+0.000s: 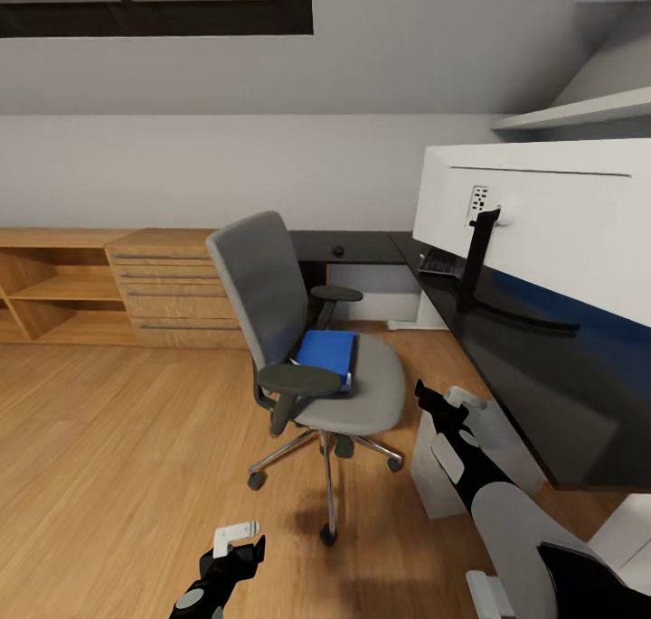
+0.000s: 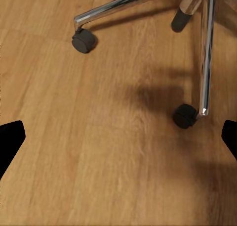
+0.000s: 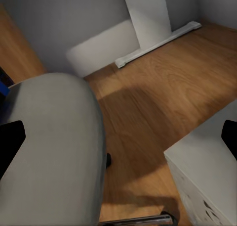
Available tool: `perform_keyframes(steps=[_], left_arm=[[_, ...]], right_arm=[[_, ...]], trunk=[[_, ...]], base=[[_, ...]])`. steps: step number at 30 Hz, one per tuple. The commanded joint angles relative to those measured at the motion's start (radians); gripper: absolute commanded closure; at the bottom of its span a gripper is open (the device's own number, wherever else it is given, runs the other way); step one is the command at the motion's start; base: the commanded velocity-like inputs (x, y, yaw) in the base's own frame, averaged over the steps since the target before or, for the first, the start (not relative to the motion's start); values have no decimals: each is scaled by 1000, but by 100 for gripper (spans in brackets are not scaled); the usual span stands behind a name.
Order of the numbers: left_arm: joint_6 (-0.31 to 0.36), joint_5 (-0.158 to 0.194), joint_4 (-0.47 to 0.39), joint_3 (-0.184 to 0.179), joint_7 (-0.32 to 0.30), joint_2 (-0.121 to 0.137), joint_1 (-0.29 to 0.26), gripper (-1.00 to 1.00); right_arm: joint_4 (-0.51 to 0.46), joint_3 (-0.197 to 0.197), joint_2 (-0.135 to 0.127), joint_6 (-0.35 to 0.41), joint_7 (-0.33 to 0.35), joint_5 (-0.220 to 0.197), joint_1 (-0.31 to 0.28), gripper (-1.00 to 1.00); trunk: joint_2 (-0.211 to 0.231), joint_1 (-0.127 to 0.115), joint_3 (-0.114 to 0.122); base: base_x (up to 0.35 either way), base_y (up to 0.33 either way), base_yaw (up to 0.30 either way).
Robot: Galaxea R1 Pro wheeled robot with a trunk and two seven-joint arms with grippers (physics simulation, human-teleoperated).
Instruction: In the bedroom, organize the workspace by keeping the computer under the desk, ensuring the monitor is on the desk, placing the keyboard on the desk next to the monitor, placing the mouse on the desk next to the keyboard, moving the folder from the swivel chair onto the desk next to the mouse, stacking the notebook on top of the folder with the pen on top of the notebook, and positioning the swivel chair next to the desk.
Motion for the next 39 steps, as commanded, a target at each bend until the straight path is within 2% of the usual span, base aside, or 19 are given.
perform_keyframes(steps=[1, 39], left_arm=[[-3, 9, 0, -3, 5, 1, 0, -100], [-3, 8, 0, -2, 7, 1, 0, -100]], right_arm=[[0, 2, 0, -4, 0, -10, -1, -100], [-2, 1, -1, -2, 27, -13, -1, -100]], trunk=[[0, 0, -1], [-266, 145, -120]], base=[[11, 1, 0], [1, 0, 0]])
